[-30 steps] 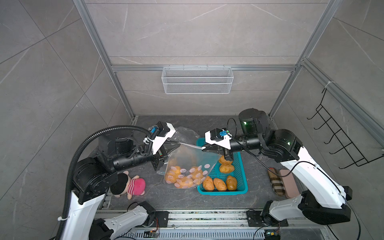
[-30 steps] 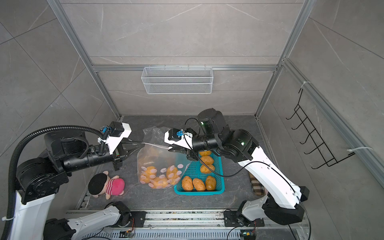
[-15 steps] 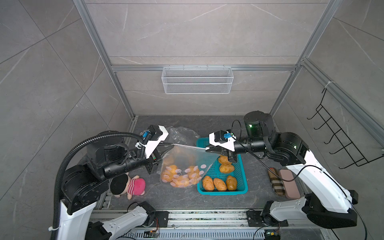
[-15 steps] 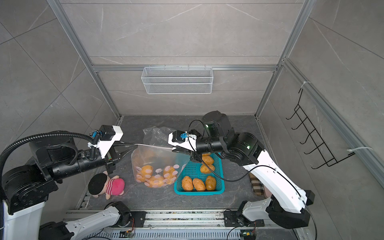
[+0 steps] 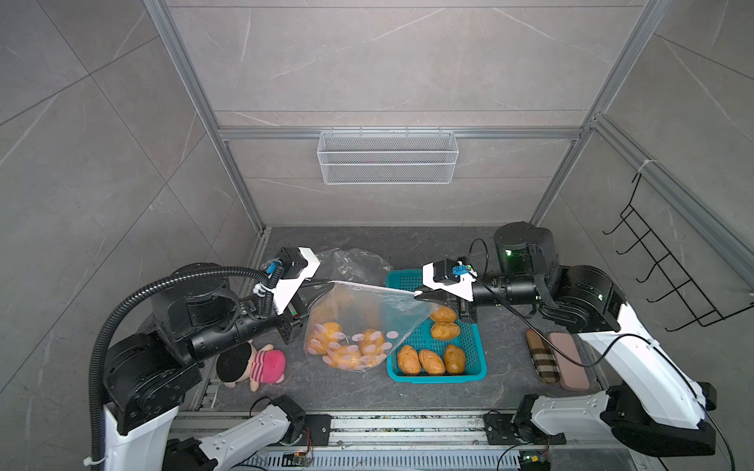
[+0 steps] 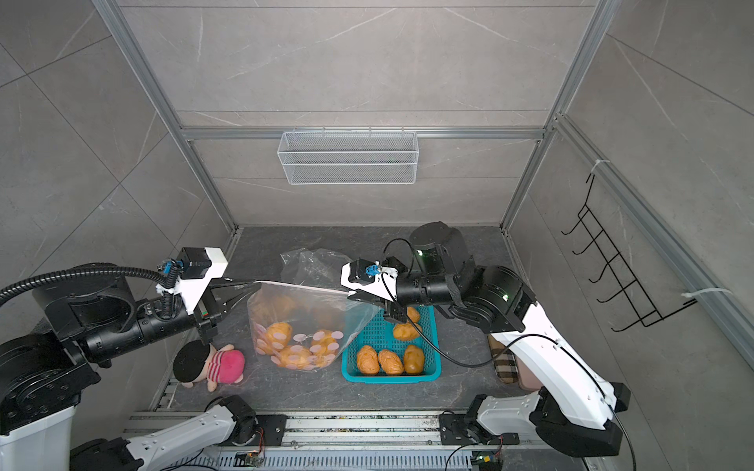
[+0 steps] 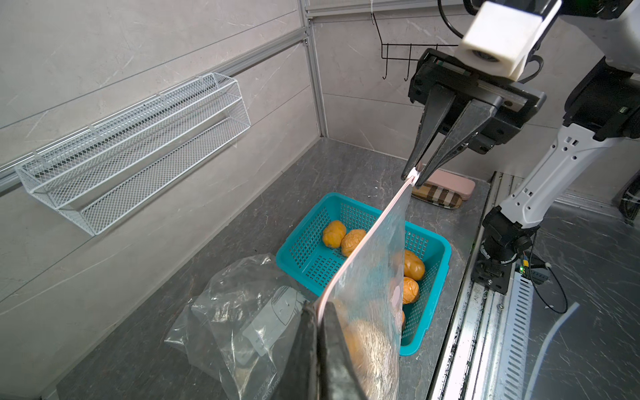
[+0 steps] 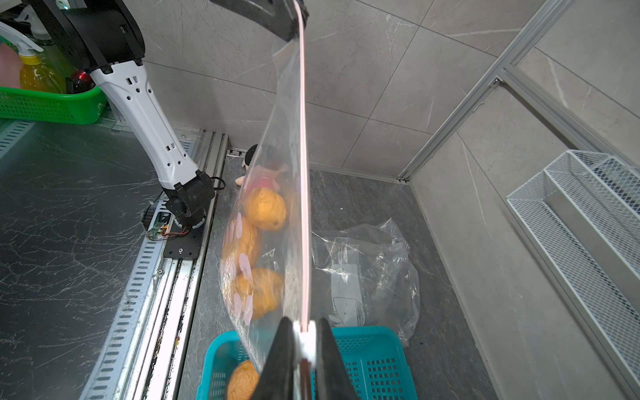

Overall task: Put the potatoes into a zipper bag and zip it
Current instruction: Zip the zipper on the zipper food storage bag.

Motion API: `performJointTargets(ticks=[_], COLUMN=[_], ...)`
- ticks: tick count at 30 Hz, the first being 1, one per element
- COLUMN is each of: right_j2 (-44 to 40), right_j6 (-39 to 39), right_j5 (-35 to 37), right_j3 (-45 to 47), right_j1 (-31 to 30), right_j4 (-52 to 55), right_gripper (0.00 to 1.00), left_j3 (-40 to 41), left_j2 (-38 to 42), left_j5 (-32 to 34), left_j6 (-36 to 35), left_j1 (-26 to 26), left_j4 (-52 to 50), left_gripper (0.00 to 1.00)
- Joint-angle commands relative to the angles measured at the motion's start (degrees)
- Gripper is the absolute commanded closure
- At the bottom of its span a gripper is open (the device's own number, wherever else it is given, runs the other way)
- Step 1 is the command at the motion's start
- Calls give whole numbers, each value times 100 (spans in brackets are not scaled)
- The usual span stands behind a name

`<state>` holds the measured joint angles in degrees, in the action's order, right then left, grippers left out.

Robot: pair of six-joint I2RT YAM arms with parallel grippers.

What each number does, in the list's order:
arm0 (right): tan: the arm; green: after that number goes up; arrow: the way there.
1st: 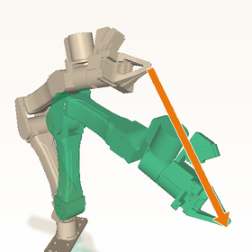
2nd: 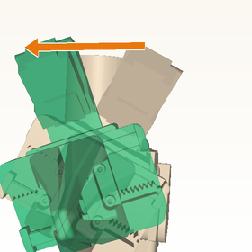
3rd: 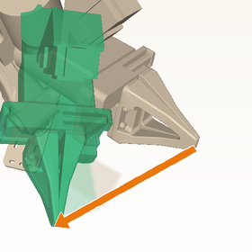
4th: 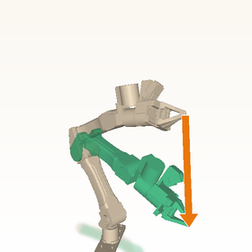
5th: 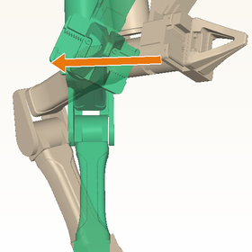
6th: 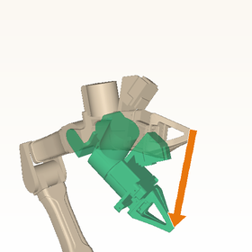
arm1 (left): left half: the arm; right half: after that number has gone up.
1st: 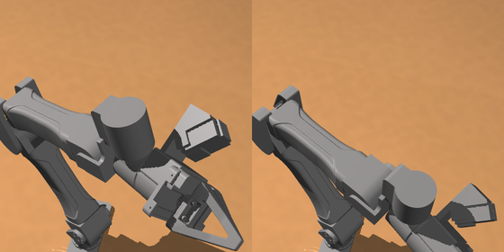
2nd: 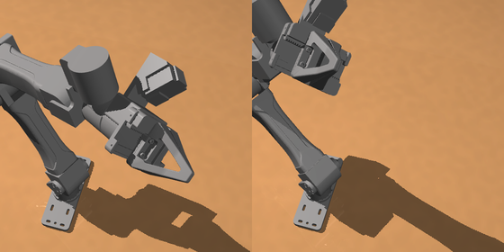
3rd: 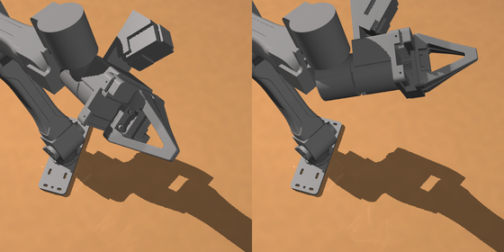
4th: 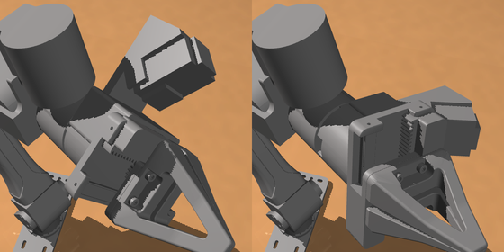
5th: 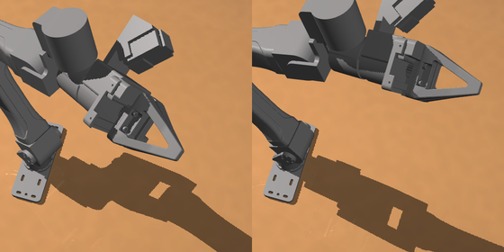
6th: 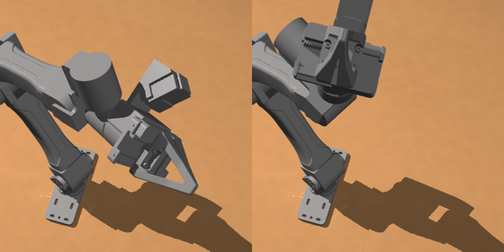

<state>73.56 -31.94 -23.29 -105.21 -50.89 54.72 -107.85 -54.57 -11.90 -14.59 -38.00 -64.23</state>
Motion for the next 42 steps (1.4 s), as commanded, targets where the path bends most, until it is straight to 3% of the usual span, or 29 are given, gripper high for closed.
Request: performJointTargets(ticks=[1, 42], right_j2=[-167, -493], right_j6=[109, 127], right_j5=[255, 562], right_j3=[112, 217], right_j1=[27, 37], right_j4=[597, 821], right_gripper=[100, 100], left_j3=[-245, -174], left_j2=[138, 157], left_j5=[302, 134], left_j6=[-35, -20], left_j1=[16, 17], left_j4=[424, 420], left_gripper=[100, 100])
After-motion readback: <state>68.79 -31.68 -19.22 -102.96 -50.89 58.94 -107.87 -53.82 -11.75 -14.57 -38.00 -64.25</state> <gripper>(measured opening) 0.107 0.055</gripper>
